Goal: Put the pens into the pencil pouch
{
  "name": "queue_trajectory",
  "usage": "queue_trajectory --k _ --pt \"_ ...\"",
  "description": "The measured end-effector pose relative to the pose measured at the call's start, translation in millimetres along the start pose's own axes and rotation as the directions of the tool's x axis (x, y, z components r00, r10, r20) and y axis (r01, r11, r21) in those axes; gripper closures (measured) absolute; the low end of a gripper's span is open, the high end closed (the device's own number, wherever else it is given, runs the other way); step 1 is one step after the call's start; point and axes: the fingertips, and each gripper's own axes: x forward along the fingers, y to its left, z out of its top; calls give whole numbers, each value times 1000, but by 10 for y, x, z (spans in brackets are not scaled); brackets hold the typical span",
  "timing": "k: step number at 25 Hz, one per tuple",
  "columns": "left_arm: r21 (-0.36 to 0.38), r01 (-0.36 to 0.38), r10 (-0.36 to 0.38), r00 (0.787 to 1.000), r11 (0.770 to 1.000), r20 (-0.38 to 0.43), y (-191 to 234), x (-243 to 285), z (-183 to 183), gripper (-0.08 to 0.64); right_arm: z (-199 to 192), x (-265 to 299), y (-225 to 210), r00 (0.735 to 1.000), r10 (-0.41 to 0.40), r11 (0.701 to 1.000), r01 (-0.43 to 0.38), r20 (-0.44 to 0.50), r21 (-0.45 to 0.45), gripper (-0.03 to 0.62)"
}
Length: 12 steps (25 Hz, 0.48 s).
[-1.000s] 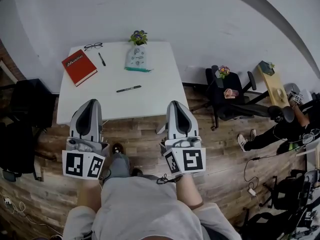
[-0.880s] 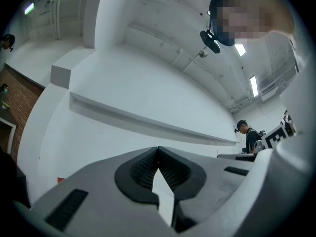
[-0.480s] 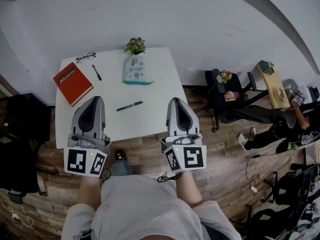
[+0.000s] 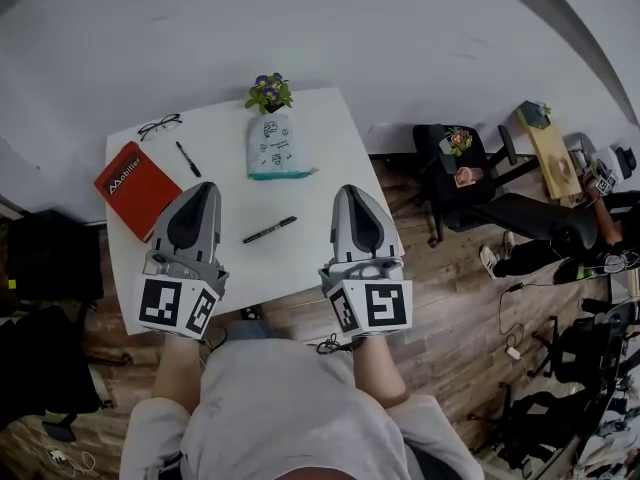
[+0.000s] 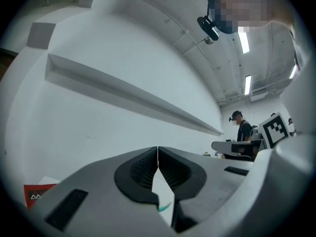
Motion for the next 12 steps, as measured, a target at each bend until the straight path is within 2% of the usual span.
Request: queue_trajectory --k 3,6,9,12 --pt "4 87 -86 990 996 -108 29 209 -339 534 -179 146 -14 999 -26 1000 27 -43 5 560" --pt "9 176 -169 956 984 -240 -2 350 -780 532 -378 228 -44 994 -63 998 65 -92 16 560" --pt "-16 253 -241 899 967 -366 -48 422 -1262 532 -558 288 -68 987 -91 995 95 -133 27 560" --pt "-39 324 -303 826 945 -476 -109 421 -1724 531 -718 324 -65 979 -109 993 116 -173 31 560"
